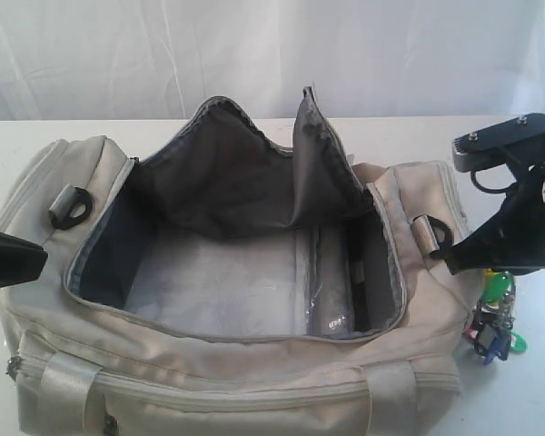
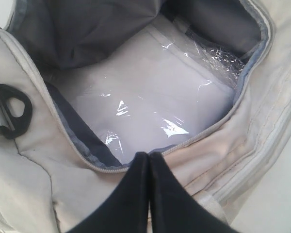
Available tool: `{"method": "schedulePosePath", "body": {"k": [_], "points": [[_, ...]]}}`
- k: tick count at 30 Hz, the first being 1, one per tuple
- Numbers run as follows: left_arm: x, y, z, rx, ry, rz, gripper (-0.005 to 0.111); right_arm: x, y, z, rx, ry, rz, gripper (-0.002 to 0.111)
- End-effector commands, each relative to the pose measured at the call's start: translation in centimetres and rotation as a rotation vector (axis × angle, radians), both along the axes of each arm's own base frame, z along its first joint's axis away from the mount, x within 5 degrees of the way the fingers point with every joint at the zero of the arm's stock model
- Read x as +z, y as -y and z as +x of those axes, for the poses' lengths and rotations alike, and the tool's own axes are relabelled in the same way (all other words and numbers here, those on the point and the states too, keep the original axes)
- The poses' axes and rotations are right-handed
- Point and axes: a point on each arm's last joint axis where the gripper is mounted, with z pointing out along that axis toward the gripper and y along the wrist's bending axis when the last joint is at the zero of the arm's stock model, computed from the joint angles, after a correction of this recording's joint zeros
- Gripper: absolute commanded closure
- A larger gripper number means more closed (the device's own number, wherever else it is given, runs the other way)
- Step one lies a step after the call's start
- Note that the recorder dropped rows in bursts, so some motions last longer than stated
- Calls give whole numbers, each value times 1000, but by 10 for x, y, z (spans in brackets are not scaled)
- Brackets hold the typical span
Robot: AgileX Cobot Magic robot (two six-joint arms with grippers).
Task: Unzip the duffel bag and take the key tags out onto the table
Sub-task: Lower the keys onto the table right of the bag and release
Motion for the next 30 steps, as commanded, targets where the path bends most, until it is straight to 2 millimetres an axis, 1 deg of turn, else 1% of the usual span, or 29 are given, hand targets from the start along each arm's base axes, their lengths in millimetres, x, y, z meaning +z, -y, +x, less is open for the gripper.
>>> {"method": "schedulePosePath", "body": {"k": [1, 4, 7, 15, 20, 22, 24, 28, 30], "points": [[-1, 1, -3, -8, -13, -21, 107, -12, -5, 5, 14, 32, 77, 108], [-1, 1, -3, -8, -13, -21, 107, -18, -11, 8, 74, 21, 118, 108], [0, 2, -3, -7, -12, -30, 107, -26, -16, 11, 94, -5, 157, 108], [0, 2, -3, -7, -13, -35, 107, -45, -16, 18, 80, -59, 157, 108], [0, 2, -3, -7, -14, -38, 107, -49, -17, 20, 65, -62, 169, 107], [0, 2, -3, -7, -14, -38, 107, -47, -18, 19, 56, -58, 183, 102], [0, 2, -3, -7, -14, -38, 107, -42, -18, 18, 50, -45, 196, 92], [0, 2, -3, -8, -12, -35, 107, -23, -19, 12, 54, -25, 212, 66], [0, 2, -3, -8, -12, -35, 107, -14, -19, 7, 60, -26, 216, 57]]}}
